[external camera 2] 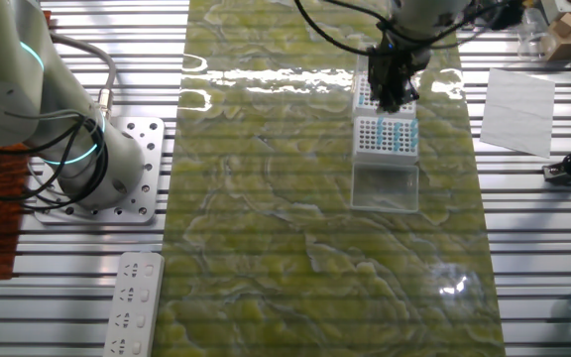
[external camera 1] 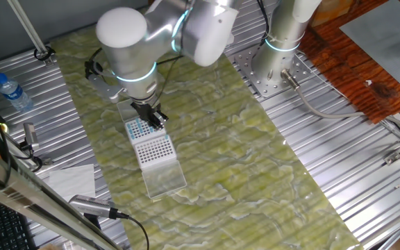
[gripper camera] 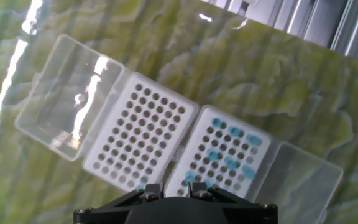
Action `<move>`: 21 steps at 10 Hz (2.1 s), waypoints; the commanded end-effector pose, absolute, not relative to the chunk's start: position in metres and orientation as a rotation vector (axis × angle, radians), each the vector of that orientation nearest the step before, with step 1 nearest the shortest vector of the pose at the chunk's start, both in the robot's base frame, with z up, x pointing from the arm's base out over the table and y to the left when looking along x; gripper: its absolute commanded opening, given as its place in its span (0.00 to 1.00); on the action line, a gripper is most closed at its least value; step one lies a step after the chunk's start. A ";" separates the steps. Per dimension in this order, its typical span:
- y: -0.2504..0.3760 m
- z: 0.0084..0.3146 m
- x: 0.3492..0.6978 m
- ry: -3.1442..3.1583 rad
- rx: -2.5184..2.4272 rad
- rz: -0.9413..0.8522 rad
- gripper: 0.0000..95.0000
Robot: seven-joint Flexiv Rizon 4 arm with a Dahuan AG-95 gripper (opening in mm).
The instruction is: Transfer all medium pipette tips from one holder to another
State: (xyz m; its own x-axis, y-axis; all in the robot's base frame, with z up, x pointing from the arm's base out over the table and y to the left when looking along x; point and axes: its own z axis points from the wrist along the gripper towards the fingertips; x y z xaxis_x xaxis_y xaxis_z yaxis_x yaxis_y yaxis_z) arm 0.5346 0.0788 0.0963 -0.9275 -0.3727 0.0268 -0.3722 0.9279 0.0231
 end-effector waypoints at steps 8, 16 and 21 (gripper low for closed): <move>0.074 0.077 0.539 -3.087 0.607 -0.019 0.20; 0.074 0.087 0.539 -3.074 0.621 -0.011 0.20; 0.076 0.084 0.539 -3.078 0.613 -0.014 0.20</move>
State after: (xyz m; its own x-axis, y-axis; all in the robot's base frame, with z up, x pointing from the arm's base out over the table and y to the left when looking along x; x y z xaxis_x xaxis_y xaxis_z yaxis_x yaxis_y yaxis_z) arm 0.5379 0.0758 0.0829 -0.9240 -0.3825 0.0016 -0.3824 0.9239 0.0104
